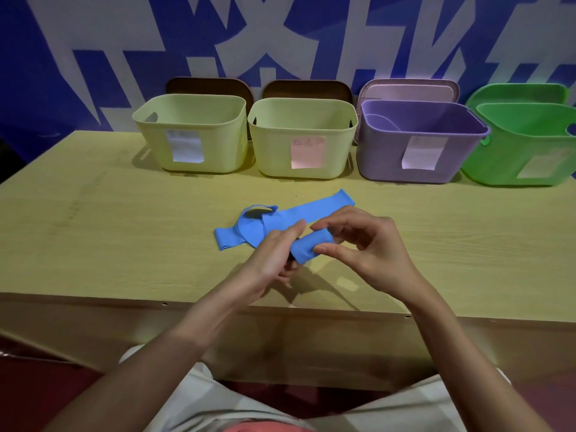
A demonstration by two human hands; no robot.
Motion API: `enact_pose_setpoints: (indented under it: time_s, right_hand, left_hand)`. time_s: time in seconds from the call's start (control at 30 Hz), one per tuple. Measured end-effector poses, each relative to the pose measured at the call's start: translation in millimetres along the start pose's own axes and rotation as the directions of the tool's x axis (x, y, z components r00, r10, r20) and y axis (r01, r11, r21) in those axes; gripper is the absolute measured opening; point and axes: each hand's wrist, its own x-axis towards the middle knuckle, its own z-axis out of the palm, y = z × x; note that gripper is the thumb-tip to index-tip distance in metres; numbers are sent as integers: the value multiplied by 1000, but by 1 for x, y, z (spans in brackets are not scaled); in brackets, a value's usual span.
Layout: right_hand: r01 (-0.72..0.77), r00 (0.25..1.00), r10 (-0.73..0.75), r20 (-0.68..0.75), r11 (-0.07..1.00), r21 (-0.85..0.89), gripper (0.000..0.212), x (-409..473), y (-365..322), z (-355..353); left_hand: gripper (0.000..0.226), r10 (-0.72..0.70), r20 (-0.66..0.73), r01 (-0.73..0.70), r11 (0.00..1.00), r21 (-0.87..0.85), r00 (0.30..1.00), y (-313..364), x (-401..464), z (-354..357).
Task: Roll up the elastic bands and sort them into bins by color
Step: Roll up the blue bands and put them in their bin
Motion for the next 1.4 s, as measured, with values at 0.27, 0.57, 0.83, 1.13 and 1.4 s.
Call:
enact_pose_setpoints:
  time_s: [0.27, 0.57, 0.83, 1.13, 1.4]
  right_hand:
    - [-212, 958, 221, -182, 975, 65, 17, 6, 9, 0]
    - [-314, 921, 336, -197, 940, 132, 11, 14, 13, 11]
    - [-431, 862, 489, -136, 847, 312, 23, 41, 14, 24]
    - [-494, 834, 547, -76, 800, 341, 30, 113, 18, 51]
    - [-518, 841, 540, -35, 821, 240, 32, 182, 18, 69]
  left_hand:
    - [14, 735, -120, -648, 652, 394, 667, -13, -2, -17]
    - [15, 791, -124, -655, 573, 493, 600, -18, 5, -24]
    - [11, 836, -134, -628, 496, 600, 533, -3, 14, -34]
    - [8, 873, -57, -468, 314, 826, 485, 22, 44, -80]
    - [21, 830, -105, -374, 355, 857, 547, 59, 72, -127]
